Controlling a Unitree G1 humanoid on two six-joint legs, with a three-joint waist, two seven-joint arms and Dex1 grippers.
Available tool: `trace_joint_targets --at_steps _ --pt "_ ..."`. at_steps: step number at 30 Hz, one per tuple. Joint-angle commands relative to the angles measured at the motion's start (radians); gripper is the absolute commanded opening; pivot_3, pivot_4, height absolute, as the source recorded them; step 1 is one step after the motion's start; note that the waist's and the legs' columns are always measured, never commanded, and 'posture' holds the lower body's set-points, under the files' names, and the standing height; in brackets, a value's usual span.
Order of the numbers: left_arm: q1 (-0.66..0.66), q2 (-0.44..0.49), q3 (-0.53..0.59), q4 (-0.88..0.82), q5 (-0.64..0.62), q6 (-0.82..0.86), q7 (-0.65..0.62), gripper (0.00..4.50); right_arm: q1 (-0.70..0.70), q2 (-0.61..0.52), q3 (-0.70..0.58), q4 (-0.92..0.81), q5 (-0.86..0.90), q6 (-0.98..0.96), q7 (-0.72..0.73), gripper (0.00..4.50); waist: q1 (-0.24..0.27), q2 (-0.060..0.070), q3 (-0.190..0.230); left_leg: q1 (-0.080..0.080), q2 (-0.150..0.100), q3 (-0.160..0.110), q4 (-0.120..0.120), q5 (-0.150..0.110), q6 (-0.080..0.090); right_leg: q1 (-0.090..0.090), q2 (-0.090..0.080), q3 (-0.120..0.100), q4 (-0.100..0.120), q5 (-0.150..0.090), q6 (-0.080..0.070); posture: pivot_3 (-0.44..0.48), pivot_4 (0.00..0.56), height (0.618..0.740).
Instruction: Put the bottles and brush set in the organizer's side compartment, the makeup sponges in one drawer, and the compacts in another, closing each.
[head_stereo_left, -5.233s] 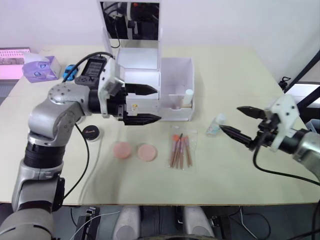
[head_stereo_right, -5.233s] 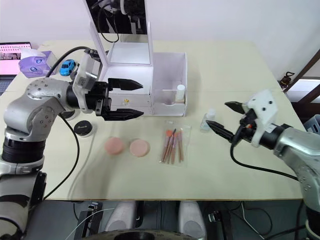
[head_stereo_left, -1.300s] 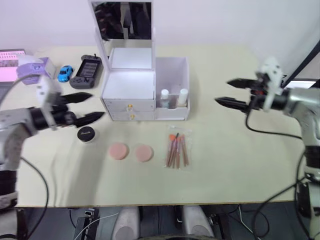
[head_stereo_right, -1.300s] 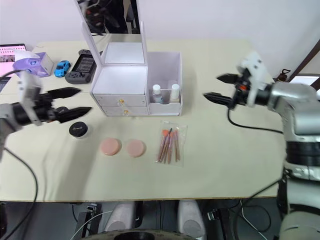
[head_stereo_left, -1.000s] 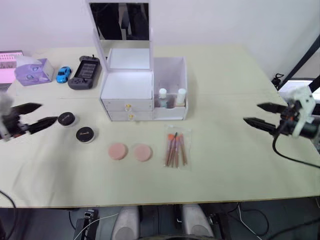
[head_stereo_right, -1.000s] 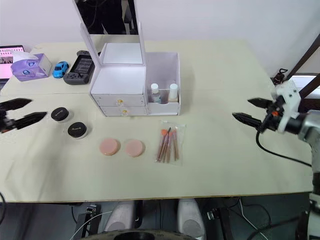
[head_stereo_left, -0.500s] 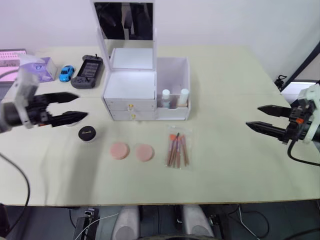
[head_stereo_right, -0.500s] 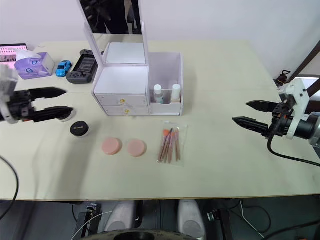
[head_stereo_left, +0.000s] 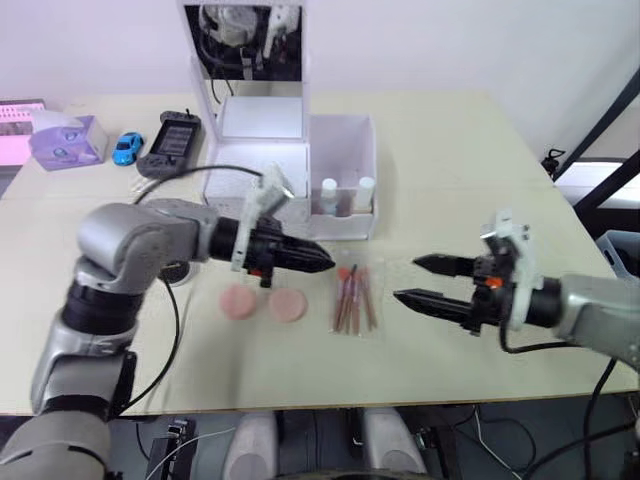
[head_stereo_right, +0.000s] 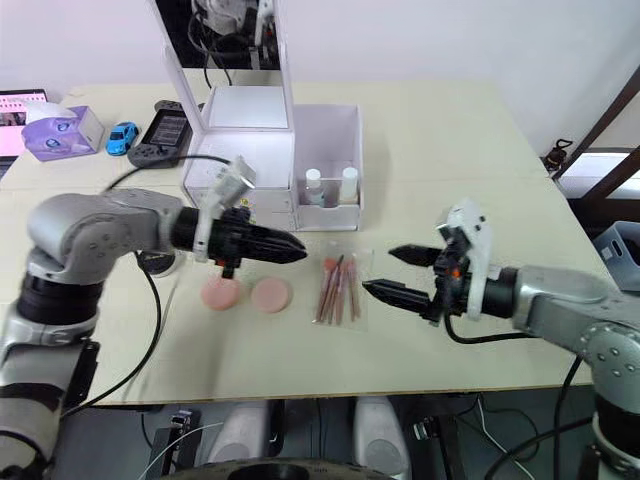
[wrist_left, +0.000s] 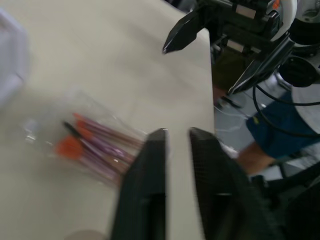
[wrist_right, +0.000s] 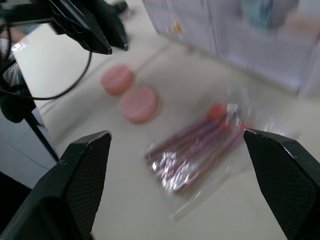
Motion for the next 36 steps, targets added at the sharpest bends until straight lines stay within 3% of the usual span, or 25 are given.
trace_joint_targets --at_steps 1,10,15,25,36 --pt "0.007 0.007 -0.093 -0.014 0.083 -0.067 -0.001 0.06 -0.018 0.08 0.033 0.114 0.194 0.038 -0.259 4.5 -0.001 0.0 0.0 0.0 0.0 0.0 -0.001 0.0 0.0 -0.001 0.0 0.0 0.0 0.0 -0.001 0.0 0.15 0.74" --pt "0.06 -0.032 -0.23 0.038 0.288 -0.258 0.037 0.06 -0.047 0.111 0.202 0.395 0.618 -0.059 -0.692 4.5 0.002 -0.001 -0.001 -0.002 0.0 0.001 0.0 0.0 0.0 -0.003 0.0 0.001 0.0 0.001 -0.002 0.0 0.15 0.74" --pt "0.119 -0.086 -0.241 0.056 0.332 -0.272 0.082 0.06 -0.1 0.061 0.286 0.494 0.684 -0.076 -0.772 4.5 0.002 -0.001 -0.001 -0.002 0.0 0.002 -0.001 0.0 0.001 -0.003 0.001 0.003 -0.001 0.0 -0.001 0.0 0.15 0.74" --pt "0.131 -0.058 -0.311 0.058 0.461 -0.29 0.098 0.06 -0.25 0.146 0.423 0.686 0.577 -0.019 -0.66 4.5 -0.001 -0.002 -0.006 0.0 0.001 0.002 0.0 0.0 0.001 -0.002 0.003 0.003 0.0 0.001 -0.001 0.0 0.15 0.74" --pt "0.139 -0.046 -0.293 0.045 0.481 -0.283 0.092 0.06 -0.334 0.252 0.416 0.843 0.351 0.071 -0.484 4.5 -0.004 -0.004 -0.013 0.002 0.002 0.001 0.0 0.0 0.002 -0.002 0.005 0.004 0.002 0.001 -0.002 0.0 0.15 0.74"
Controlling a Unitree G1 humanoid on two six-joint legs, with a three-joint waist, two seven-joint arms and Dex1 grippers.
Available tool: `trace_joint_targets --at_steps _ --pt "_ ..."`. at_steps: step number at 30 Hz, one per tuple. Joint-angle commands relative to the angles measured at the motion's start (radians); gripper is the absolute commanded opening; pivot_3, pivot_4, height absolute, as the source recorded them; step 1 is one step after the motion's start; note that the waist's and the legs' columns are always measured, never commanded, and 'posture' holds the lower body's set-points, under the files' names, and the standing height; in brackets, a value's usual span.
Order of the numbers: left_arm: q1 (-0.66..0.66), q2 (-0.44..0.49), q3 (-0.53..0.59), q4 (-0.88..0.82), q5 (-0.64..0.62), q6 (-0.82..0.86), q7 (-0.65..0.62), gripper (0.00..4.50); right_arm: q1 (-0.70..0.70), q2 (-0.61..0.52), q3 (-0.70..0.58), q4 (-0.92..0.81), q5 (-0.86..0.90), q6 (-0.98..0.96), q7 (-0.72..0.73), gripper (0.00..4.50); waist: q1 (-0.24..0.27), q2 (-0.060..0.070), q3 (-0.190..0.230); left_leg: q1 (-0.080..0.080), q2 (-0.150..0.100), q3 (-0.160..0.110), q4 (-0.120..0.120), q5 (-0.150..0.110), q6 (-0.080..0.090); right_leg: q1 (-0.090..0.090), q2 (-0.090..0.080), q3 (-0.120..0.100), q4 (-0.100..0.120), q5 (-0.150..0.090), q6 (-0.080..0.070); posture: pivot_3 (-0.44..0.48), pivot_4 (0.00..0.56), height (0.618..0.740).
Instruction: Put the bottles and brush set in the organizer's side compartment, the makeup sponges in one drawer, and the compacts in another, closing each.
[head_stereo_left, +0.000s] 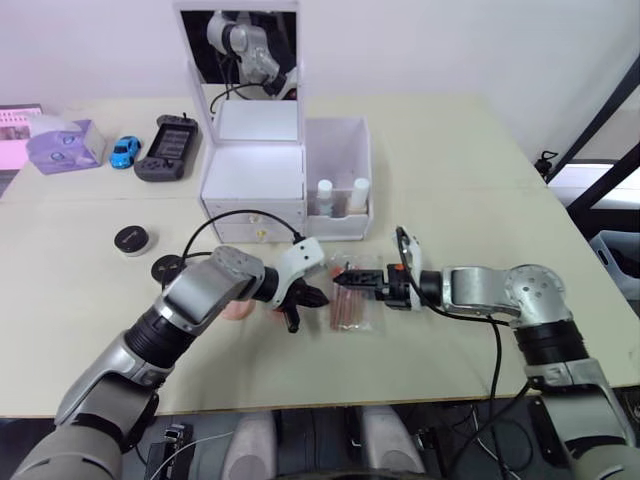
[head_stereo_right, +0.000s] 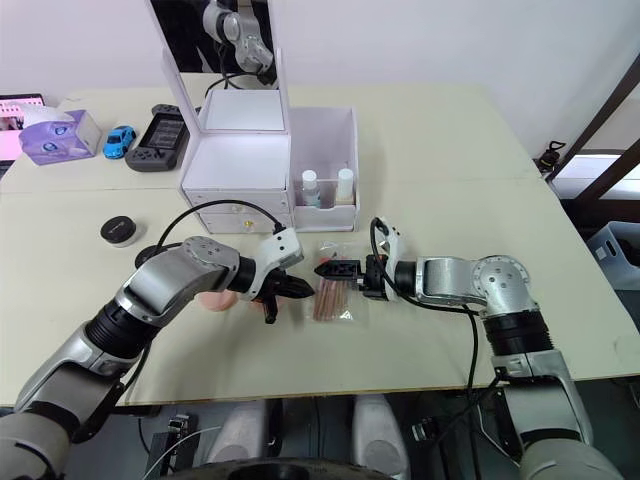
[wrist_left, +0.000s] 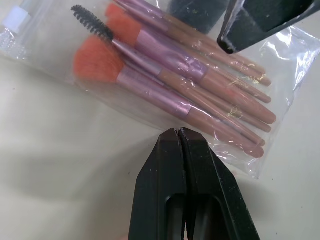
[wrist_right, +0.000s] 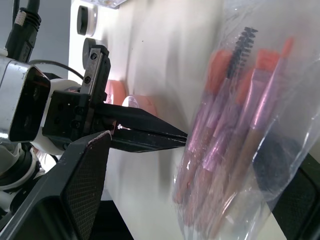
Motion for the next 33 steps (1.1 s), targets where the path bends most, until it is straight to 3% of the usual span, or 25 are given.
trace_joint_targets --at_steps 1,4,11,15,18,22,25,28,31,33 --pt "0.007 0.014 0.007 -0.018 0.022 0.013 0.005 0.06 0.019 0.022 0.01 0.036 -0.081 0.052 0.032 4.5 -0.001 0.0 -0.002 0.0 0.0 0.0 0.0 0.0 0.0 0.0 0.0 0.0 0.0 0.0 0.0 0.0 0.15 0.74" --pt "0.006 0.013 0.019 -0.018 0.02 0.014 0.01 0.0 0.028 0.037 -0.011 0.041 -0.12 0.069 0.061 3.64 0.0 0.0 -0.002 0.0 0.001 0.0 0.0 0.0 0.0 0.0 0.001 0.0 0.0 0.0 0.0 0.0 0.15 0.74" --pt "0.002 0.023 0.043 -0.018 0.011 0.004 -0.001 0.0 0.049 0.06 -0.066 0.023 -0.184 0.114 0.101 0.17 0.0 0.0 -0.002 0.0 0.002 0.0 -0.002 0.0 0.0 -0.001 0.002 0.001 0.0 0.0 -0.001 0.0 0.15 0.74" --pt "-0.007 0.016 0.067 -0.015 -0.007 0.01 -0.006 0.0 0.067 0.049 -0.116 -0.033 -0.183 0.134 0.11 0.04 0.006 0.0 -0.002 -0.001 0.002 -0.001 -0.001 0.0 0.0 -0.001 0.003 0.001 0.0 0.0 0.0 0.0 0.15 0.74" --pt "-0.004 0.017 0.156 -0.061 -0.089 0.043 -0.038 0.0 0.109 -0.004 -0.169 -0.225 -0.19 0.098 0.156 0.04 0.009 0.001 -0.001 -0.004 0.002 -0.001 -0.001 0.0 0.0 -0.002 0.003 0.001 -0.002 0.0 0.0 0.0 0.15 0.74" --pt "0.007 0.029 0.272 -0.125 -0.196 0.085 -0.07 0.0 0.154 -0.065 -0.211 -0.451 -0.282 -0.036 0.299 0.04 0.003 0.002 -0.001 -0.007 0.001 0.0 -0.001 -0.001 0.001 -0.005 0.003 0.002 -0.003 -0.001 0.002 0.0 0.15 0.74" --pt "0.032 0.077 0.413 -0.202 -0.284 0.1 -0.086 0.0 0.141 -0.108 -0.261 -0.589 -0.429 -0.264 0.476 0.04 -0.002 0.002 0.0 -0.005 0.001 -0.001 -0.003 -0.001 0.002 -0.005 0.004 0.002 -0.003 -0.004 0.006 0.0 0.15 0.74" --pt "0.097 0.109 0.523 -0.28 -0.317 0.088 -0.038 0.0 0.047 -0.142 -0.249 -0.579 -0.533 -0.385 0.59 0.04 -0.006 0.003 0.001 -0.003 0.005 -0.001 -0.003 -0.001 0.002 -0.005 0.009 0.004 -0.002 -0.003 0.004 0.0 0.15 0.74" --pt "0.168 0.082 0.628 -0.33 -0.373 0.019 -0.027 0.0 -0.082 -0.192 -0.204 -0.509 -0.559 -0.396 0.75 0.04 0.0 0.004 0.002 -0.003 0.007 -0.001 -0.002 -0.001 0.002 -0.005 0.011 0.005 -0.002 -0.002 0.002 0.0 0.15 0.74" --pt "0.202 0.056 0.684 -0.349 -0.409 -0.011 -0.007 0.0 -0.194 -0.214 -0.126 -0.425 -0.694 -0.5 0.868 0.04 0.003 0.004 0.002 -0.003 0.008 -0.001 -0.002 -0.001 0.002 -0.005 0.012 0.004 -0.002 -0.001 0.001 0.0 0.15 0.74"
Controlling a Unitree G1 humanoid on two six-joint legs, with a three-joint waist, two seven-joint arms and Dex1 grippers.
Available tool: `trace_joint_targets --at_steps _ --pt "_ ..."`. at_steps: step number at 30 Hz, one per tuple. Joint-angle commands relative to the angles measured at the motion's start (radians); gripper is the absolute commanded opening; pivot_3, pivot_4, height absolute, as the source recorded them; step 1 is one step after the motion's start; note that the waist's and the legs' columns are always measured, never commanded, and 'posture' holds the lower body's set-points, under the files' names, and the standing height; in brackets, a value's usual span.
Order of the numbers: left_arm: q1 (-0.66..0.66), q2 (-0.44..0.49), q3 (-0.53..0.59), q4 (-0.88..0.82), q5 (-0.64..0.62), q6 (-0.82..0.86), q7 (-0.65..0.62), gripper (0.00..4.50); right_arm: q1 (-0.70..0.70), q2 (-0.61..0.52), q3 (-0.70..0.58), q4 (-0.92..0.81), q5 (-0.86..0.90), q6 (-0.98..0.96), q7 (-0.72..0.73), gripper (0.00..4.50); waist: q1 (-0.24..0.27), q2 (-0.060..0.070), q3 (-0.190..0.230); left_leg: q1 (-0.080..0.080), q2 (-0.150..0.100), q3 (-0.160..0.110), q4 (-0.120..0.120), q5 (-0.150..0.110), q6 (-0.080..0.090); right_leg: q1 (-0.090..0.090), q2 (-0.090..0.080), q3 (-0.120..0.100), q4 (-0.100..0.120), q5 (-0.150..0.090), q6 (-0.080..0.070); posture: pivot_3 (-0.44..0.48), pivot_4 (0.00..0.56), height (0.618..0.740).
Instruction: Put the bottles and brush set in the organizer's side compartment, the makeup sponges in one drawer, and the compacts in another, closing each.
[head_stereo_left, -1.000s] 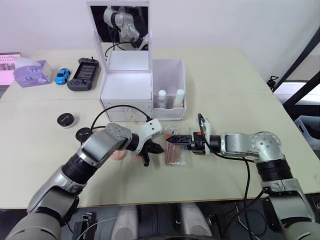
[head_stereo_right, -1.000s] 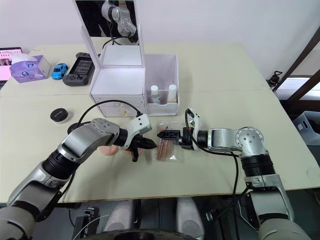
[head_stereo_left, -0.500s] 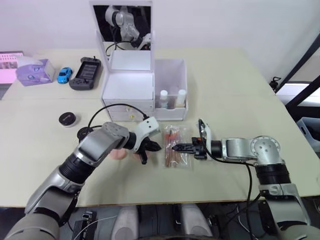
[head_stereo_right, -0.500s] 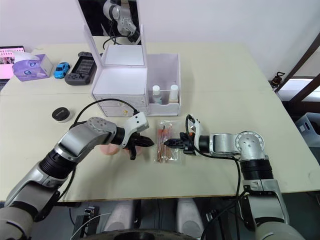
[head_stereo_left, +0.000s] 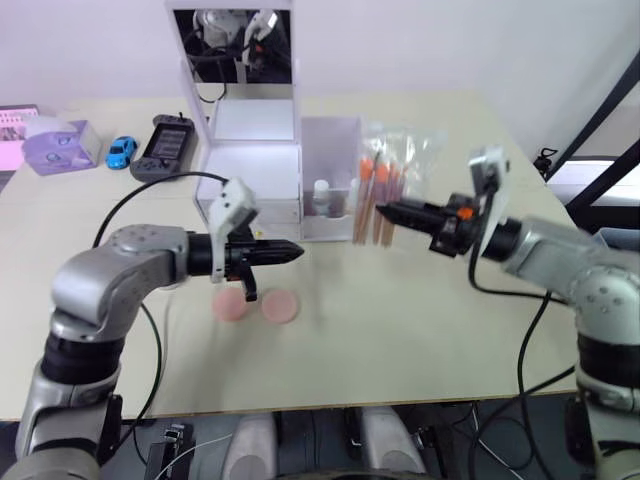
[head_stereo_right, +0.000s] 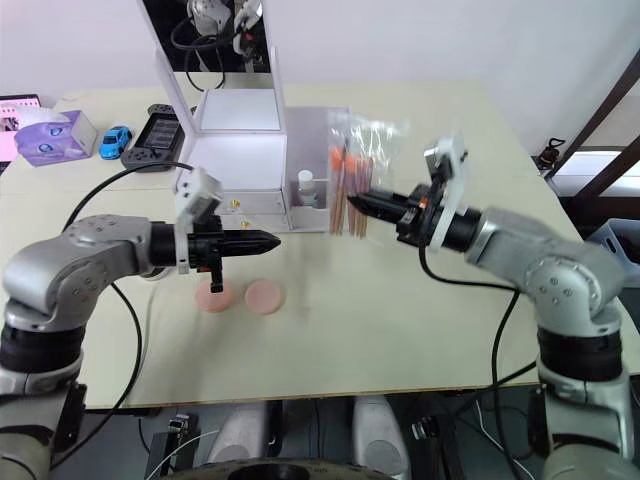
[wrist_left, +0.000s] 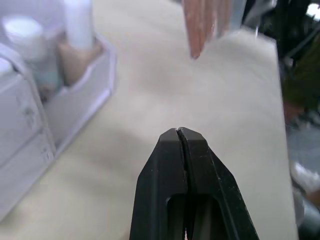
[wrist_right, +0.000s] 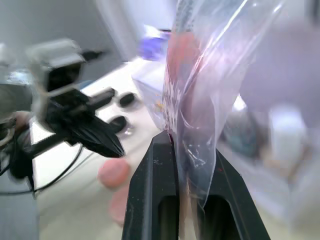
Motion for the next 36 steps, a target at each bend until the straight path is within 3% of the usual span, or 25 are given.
trace_joint_targets --at_steps 1,5,9,12,16,22,36 --pt "0.022 -0.026 0.102 -0.053 -0.095 -0.036 0.024 0.0 -0.172 -0.026 0.117 0.137 -0.217 -0.19 0.201 0.04 0.001 0.0 0.0 0.0 0.0 0.001 0.0 0.0 0.0 0.0 0.0 0.0 0.0 0.0 -0.001 0.0 0.15 0.74" --pt "0.027 -0.052 0.151 -0.055 -0.233 0.016 0.065 0.0 -0.41 0.061 0.254 0.47 -0.481 -0.492 0.368 0.04 -0.004 0.0 0.0 0.0 0.0 0.001 0.001 0.0 0.0 0.0 0.0 0.0 0.0 0.001 -0.002 0.0 0.15 0.74" --pt "0.051 -0.04 0.131 -0.088 -0.234 0.015 0.13 0.0 -0.619 0.177 0.303 0.905 -0.671 -0.822 0.484 0.04 -0.005 0.0 0.001 0.0 0.0 0.002 0.0 0.0 0.0 0.0 0.001 0.001 0.0 0.003 -0.005 0.0 0.15 0.74" --pt "0.076 -0.025 0.153 -0.106 -0.283 0.026 0.147 0.0 -0.747 0.261 0.307 1.23 -0.773 -1.044 0.512 0.04 -0.006 0.0 0.001 0.0 0.0 0.002 -0.002 0.0 0.0 -0.001 0.001 0.002 0.0 0.003 -0.004 0.0 0.15 0.74" --pt "0.101 -0.004 0.173 -0.114 -0.328 0.032 0.184 0.0 -0.81 0.326 0.287 1.494 -0.869 -1.218 0.476 0.04 -0.003 0.0 0.001 0.0 0.001 0.002 -0.003 0.0 0.0 -0.001 0.001 0.002 0.0 0.003 -0.003 0.0 0.15 0.74" --pt "0.118 0.027 0.167 -0.127 -0.354 0.027 0.228 0.0 -0.815 0.386 0.233 1.62 -0.942 -1.294 0.402 0.04 -0.005 0.001 0.002 0.0 0.0 0.002 -0.002 0.001 -0.002 -0.001 0.0 0.002 0.0 0.003 -0.004 0.0 0.15 0.74" --pt "0.154 0.092 0.176 -0.159 -0.424 0.02 0.274 0.0 -0.794 0.495 0.168 1.649 -1.055 -1.316 0.346 0.04 -0.028 0.002 0.003 0.001 0.001 0.002 -0.002 0.002 -0.004 -0.001 0.001 0.003 0.002 0.004 -0.005 0.0 0.15 0.74"
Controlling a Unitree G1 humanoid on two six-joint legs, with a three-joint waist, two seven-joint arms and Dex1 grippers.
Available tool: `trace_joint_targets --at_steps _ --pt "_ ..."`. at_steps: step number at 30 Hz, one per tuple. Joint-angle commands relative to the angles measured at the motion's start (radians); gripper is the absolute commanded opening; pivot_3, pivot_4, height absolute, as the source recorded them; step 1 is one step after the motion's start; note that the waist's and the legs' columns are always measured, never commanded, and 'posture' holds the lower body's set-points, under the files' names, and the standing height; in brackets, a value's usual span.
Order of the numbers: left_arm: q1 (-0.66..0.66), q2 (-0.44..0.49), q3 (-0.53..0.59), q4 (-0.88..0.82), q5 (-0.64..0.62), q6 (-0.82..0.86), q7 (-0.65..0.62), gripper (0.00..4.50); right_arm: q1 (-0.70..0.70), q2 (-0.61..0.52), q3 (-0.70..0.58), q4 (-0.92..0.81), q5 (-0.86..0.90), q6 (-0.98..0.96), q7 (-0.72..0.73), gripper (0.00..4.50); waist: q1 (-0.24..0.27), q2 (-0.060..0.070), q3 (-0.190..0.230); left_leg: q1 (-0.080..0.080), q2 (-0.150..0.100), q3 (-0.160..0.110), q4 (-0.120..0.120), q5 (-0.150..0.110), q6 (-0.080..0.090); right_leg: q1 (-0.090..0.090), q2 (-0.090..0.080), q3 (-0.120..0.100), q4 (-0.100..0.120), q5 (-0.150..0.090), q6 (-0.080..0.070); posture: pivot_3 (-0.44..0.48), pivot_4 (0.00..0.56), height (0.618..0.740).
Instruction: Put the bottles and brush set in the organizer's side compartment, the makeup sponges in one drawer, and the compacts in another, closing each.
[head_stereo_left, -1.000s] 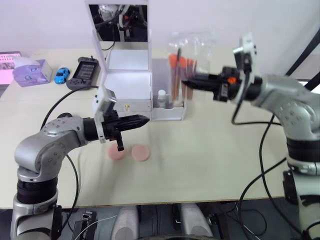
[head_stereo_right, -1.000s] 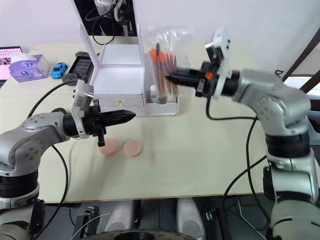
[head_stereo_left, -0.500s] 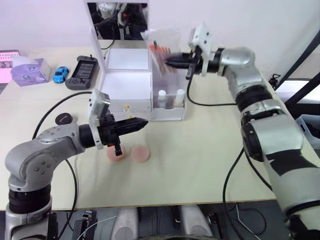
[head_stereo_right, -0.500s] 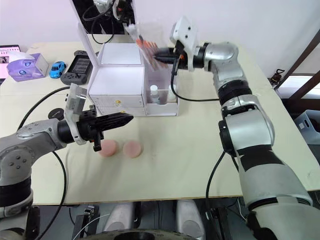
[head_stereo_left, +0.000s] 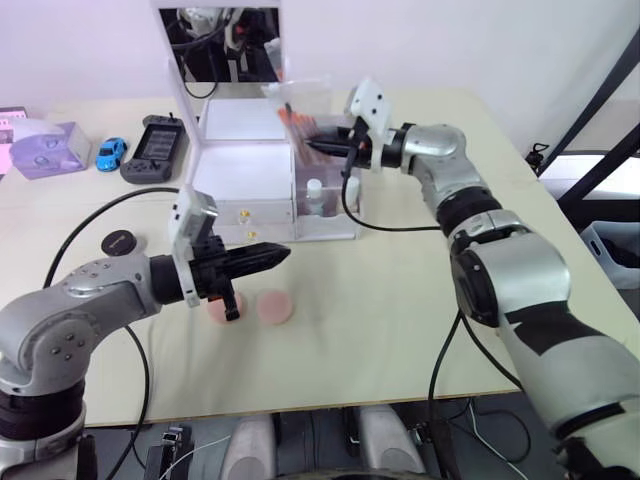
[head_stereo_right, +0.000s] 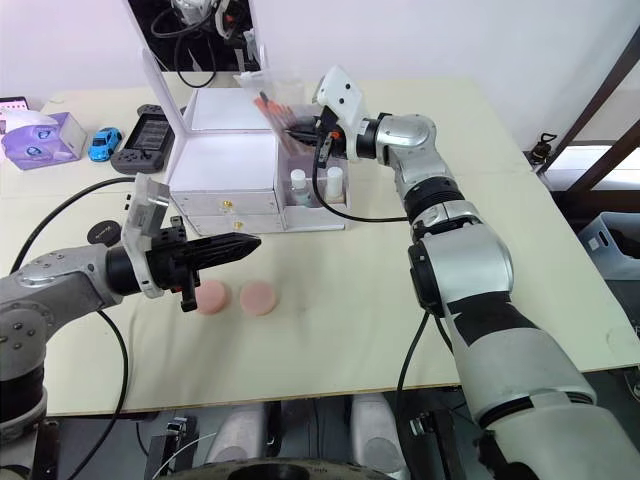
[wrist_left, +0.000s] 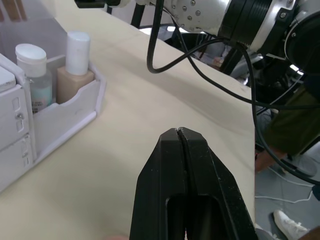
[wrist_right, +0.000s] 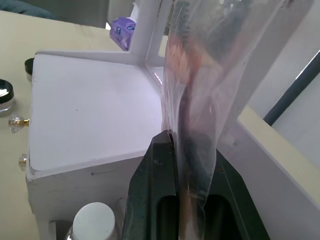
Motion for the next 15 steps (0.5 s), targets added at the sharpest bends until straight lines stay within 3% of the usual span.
trace_joint_targets --at_steps 1,2,5,11,15 --pt "-0.005 0.02 0.019 -0.028 -0.029 -0.016 0.012 0.0 -0.012 0.012 -0.017 -0.006 -0.031 -0.023 -0.017 0.04 0.0 0.0 0.0 0.0 0.0 0.0 0.0 0.0 0.0 0.0 0.0 0.0 0.0 0.0 0.0 0.0 0.15 0.74" --pt "-0.004 0.022 0.019 -0.028 -0.031 -0.017 0.014 0.0 -0.01 0.013 -0.018 -0.005 -0.039 -0.025 -0.019 0.04 -0.001 0.0 0.0 0.0 0.0 0.0 0.0 0.0 0.0 0.0 0.0 0.0 0.0 0.0 0.0 0.0 0.15 0.74" --pt "-0.003 0.029 0.014 -0.029 -0.034 -0.019 0.018 0.0 -0.001 0.014 -0.013 -0.001 -0.071 -0.033 -0.036 1.16 -0.001 0.0 0.0 0.0 0.0 0.0 0.0 0.0 0.0 0.0 0.0 0.0 0.0 0.0 0.0 0.0 0.15 0.74" --pt "-0.003 0.05 0.007 -0.016 -0.032 -0.019 0.008 0.0 0.001 0.004 -0.031 -0.001 -0.101 -0.046 -0.063 4.28 -0.001 0.0 0.0 0.0 0.0 0.0 0.0 0.0 0.0 0.0 0.0 0.0 0.0 0.0 0.0 0.0 0.15 0.74" --pt "-0.014 0.052 -0.013 -0.003 -0.024 -0.025 -0.002 0.0 -0.011 -0.012 -0.073 -0.015 -0.069 -0.06 -0.001 4.44 -0.001 0.0 0.0 0.0 0.0 0.0 0.0 0.0 0.0 0.0 0.0 0.0 0.0 0.0 0.0 0.0 0.15 0.74"
